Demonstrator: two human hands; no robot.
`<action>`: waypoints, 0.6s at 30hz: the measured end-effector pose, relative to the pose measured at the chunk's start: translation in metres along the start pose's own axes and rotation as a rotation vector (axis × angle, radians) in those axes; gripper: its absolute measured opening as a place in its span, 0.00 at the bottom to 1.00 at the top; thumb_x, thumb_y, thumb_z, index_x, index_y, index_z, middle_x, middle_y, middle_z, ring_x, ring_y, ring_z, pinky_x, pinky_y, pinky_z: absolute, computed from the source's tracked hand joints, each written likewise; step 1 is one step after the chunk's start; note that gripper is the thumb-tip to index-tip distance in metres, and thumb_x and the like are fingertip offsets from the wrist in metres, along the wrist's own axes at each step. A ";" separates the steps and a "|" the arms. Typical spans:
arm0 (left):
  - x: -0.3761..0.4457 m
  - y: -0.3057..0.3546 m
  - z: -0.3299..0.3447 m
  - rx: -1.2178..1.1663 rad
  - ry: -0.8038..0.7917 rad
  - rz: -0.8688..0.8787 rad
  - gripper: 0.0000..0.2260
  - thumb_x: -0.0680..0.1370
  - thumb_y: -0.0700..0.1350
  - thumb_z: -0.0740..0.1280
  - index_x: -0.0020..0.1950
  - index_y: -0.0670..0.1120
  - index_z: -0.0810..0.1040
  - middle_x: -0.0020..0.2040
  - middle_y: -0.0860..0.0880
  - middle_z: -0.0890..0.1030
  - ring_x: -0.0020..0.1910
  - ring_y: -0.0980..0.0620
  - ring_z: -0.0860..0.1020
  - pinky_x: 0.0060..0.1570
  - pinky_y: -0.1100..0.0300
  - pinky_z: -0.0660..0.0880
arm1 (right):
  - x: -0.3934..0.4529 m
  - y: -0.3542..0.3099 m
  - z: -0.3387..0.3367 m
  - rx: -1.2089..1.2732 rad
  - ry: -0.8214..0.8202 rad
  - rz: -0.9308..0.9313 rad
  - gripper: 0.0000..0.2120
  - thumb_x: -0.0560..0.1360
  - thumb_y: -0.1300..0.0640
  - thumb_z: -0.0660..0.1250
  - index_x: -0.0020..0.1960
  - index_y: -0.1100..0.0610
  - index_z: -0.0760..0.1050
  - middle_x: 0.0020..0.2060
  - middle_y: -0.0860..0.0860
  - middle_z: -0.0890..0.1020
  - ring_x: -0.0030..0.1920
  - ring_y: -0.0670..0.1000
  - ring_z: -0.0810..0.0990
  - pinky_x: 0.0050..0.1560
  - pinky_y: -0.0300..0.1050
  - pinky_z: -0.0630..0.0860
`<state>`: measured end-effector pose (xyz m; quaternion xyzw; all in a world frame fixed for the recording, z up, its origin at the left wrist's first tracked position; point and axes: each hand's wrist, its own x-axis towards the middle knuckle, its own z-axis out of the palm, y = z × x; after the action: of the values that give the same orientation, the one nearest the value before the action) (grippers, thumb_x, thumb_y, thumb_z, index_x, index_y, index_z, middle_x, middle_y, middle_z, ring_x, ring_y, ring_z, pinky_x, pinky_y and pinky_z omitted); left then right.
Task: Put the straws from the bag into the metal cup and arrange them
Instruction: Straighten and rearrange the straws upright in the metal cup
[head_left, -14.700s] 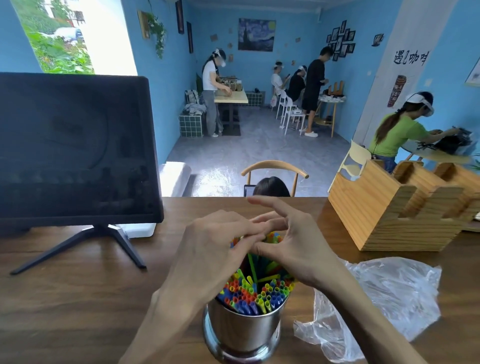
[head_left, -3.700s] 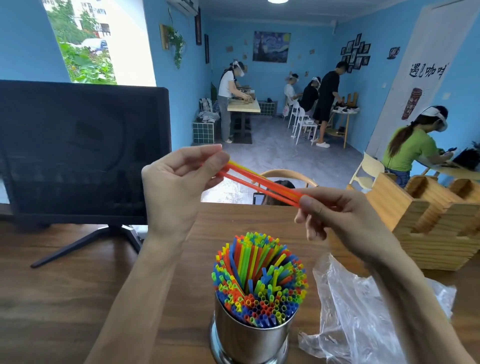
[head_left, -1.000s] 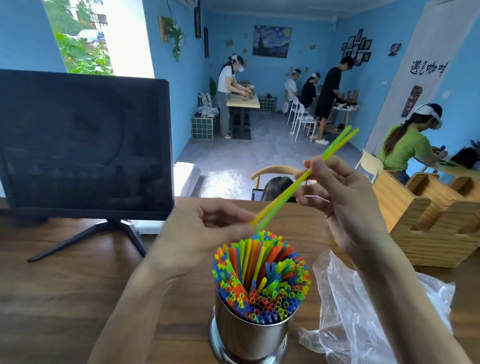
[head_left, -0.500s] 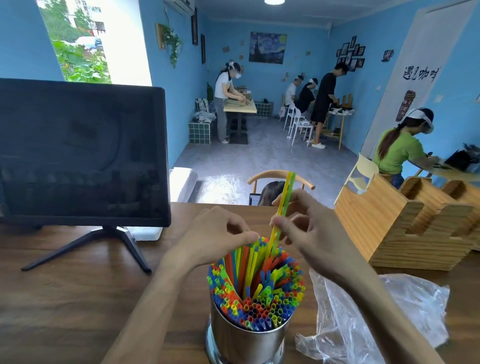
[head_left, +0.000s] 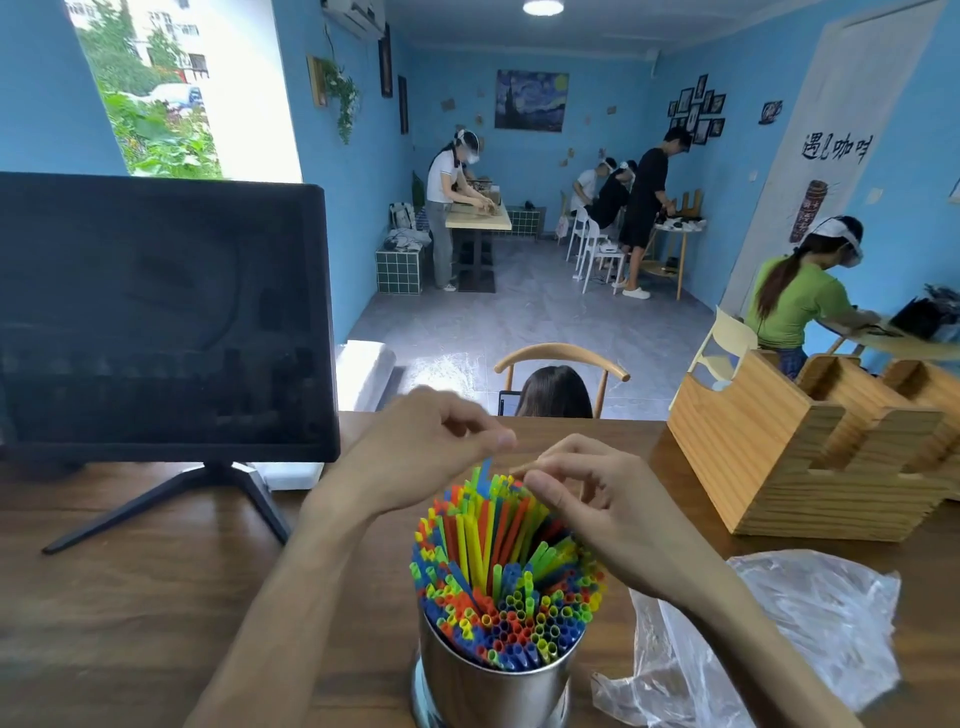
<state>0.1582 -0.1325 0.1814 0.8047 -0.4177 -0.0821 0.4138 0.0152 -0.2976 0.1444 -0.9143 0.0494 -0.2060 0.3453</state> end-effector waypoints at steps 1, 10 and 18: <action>0.002 0.007 -0.002 -0.037 0.077 0.042 0.06 0.77 0.55 0.73 0.45 0.55 0.87 0.36 0.64 0.81 0.36 0.62 0.74 0.37 0.71 0.67 | 0.000 -0.002 -0.002 0.036 0.046 0.003 0.13 0.77 0.39 0.64 0.53 0.42 0.84 0.47 0.38 0.81 0.47 0.41 0.79 0.41 0.38 0.74; -0.018 0.053 -0.027 -0.478 0.518 0.422 0.07 0.76 0.50 0.69 0.48 0.49 0.84 0.37 0.56 0.85 0.32 0.63 0.78 0.37 0.74 0.71 | -0.002 -0.044 -0.017 0.831 -0.079 0.196 0.26 0.75 0.39 0.60 0.51 0.59 0.85 0.40 0.60 0.87 0.33 0.53 0.85 0.29 0.39 0.77; -0.037 0.017 -0.021 -0.402 -0.008 0.204 0.14 0.69 0.46 0.76 0.54 0.56 0.87 0.45 0.50 0.88 0.44 0.49 0.85 0.51 0.60 0.80 | 0.025 -0.036 -0.031 1.306 0.305 0.211 0.11 0.73 0.57 0.68 0.54 0.57 0.79 0.44 0.51 0.87 0.40 0.49 0.86 0.39 0.38 0.83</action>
<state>0.1347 -0.0979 0.1999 0.6592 -0.4737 -0.1246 0.5705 0.0237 -0.2951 0.1973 -0.4691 0.0517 -0.2855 0.8341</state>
